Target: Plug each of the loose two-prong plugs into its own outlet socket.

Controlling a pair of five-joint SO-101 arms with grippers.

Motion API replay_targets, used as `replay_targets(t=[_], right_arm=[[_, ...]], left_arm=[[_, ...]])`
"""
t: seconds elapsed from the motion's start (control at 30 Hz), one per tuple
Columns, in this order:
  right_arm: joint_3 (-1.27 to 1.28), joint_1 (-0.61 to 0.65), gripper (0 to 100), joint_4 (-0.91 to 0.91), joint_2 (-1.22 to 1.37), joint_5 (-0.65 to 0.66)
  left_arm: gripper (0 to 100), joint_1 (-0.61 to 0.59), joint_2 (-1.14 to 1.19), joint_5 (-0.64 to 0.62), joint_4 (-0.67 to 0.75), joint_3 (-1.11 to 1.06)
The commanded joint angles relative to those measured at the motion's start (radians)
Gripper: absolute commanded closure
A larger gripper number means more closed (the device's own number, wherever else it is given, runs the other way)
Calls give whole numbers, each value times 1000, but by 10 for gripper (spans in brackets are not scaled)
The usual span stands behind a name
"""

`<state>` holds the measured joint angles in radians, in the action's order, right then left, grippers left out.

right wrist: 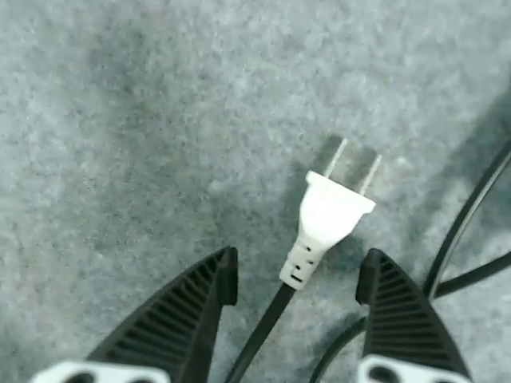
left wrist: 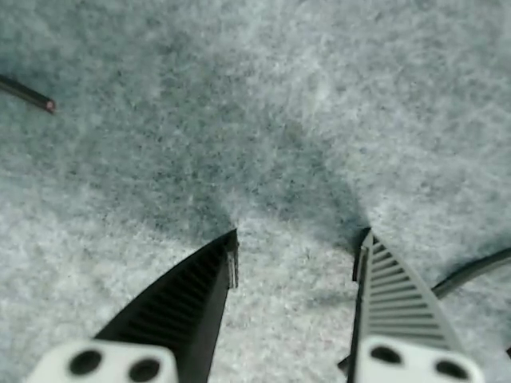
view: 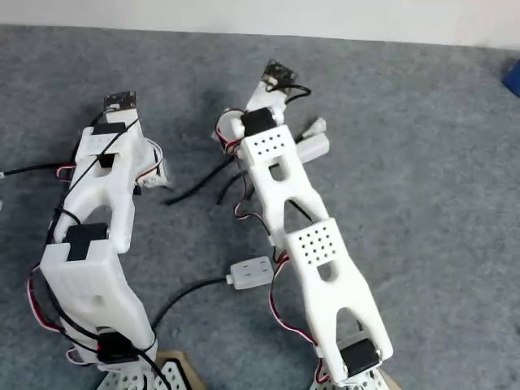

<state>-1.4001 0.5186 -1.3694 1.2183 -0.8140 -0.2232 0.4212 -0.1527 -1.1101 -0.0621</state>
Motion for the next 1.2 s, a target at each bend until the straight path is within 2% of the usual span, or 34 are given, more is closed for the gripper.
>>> replay_targets(t=[0.0,0.33,0.5,0.73,0.83,1.07,1.17], right_arm=[[-1,-12,760,22,-16,14],[1,-18,766,21,8,14],[-2,-18,883,45,38,48],[-1,-13,900,58,44,80],[-1,-16,993,54,44,91],[1,-28,994,-10,45,75],[-18,-48,994,-50,27,153]], left_arm=[[755,12,-19,5,11,2],[755,10,-19,5,8,2],[755,10,-19,5,6,2],[755,10,-19,5,6,1],[755,10,-19,5,6,1],[755,13,-19,5,6,1],[755,15,-19,5,8,1]])
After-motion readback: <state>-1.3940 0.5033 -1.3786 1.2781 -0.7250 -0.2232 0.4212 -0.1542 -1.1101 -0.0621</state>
